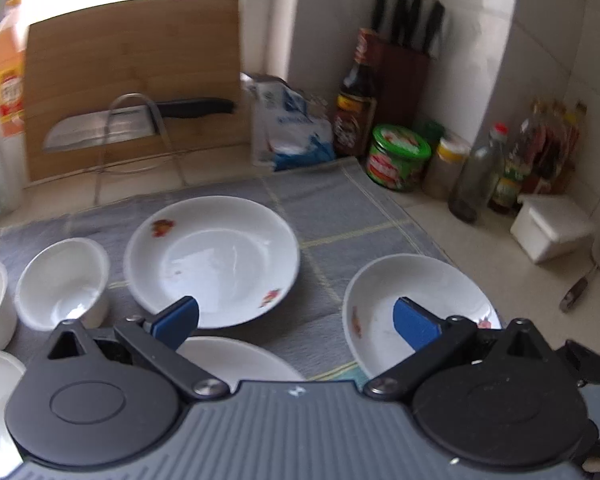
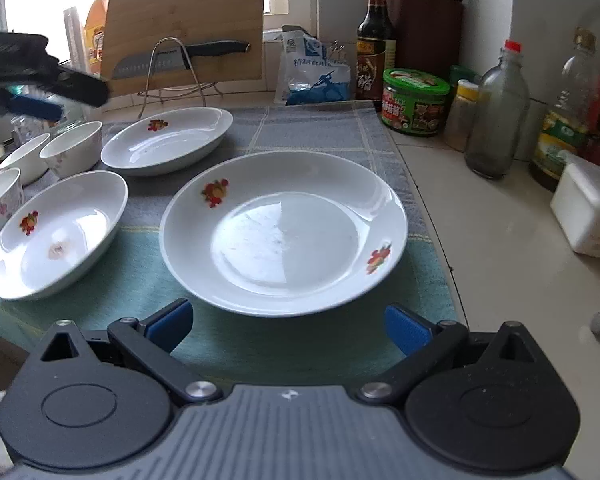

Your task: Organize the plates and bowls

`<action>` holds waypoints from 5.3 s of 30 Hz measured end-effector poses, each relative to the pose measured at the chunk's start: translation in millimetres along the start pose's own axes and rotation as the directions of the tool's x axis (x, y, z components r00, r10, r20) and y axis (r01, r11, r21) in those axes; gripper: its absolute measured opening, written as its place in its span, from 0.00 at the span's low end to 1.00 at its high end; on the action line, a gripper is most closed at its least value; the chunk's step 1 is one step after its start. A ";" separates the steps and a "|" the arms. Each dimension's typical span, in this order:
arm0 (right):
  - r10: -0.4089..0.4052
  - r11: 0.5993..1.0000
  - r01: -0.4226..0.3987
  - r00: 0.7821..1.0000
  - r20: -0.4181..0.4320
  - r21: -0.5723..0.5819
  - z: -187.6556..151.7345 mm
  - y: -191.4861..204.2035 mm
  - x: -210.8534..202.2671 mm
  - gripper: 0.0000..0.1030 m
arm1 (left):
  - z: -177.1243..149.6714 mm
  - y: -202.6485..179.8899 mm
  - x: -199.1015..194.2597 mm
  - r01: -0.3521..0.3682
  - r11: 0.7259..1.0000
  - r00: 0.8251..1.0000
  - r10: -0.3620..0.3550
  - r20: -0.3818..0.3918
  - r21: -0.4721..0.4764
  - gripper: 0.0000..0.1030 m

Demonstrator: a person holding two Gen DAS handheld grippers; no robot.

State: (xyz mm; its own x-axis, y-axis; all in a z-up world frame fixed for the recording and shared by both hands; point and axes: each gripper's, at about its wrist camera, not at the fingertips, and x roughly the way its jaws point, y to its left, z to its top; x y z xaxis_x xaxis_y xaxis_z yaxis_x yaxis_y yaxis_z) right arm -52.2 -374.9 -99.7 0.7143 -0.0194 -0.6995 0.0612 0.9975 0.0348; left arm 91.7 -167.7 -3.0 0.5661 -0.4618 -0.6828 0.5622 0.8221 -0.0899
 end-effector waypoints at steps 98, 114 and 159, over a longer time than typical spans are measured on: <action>0.123 0.965 -0.121 0.992 -0.009 -0.232 62.5 -63.3 90.8 1.00 | 105.1 -87.7 228.6 0.339 0.887 0.902 -0.213 -0.375 0.313 0.82; 0.117 0.961 -0.122 0.992 -0.036 -0.247 60.4 -60.9 88.9 1.00 | 94.7 -89.8 232.8 0.341 0.885 0.895 -0.202 -0.398 0.316 0.82; 0.076 0.990 -0.072 0.997 0.024 -0.125 52.8 99.3 22.4 1.00 | -75.2 64.1 -66.0 -0.039 0.993 0.993 0.027 0.118 0.109 0.97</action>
State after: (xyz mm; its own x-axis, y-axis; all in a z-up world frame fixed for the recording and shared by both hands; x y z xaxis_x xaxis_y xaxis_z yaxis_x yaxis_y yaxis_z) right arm 6.7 -279.8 -74.2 0.7338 0.0546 -0.6772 -0.0779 0.9970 -0.0041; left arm 45.0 -59.4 -18.2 0.6479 -0.4758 -0.5948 0.6016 0.7986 0.0165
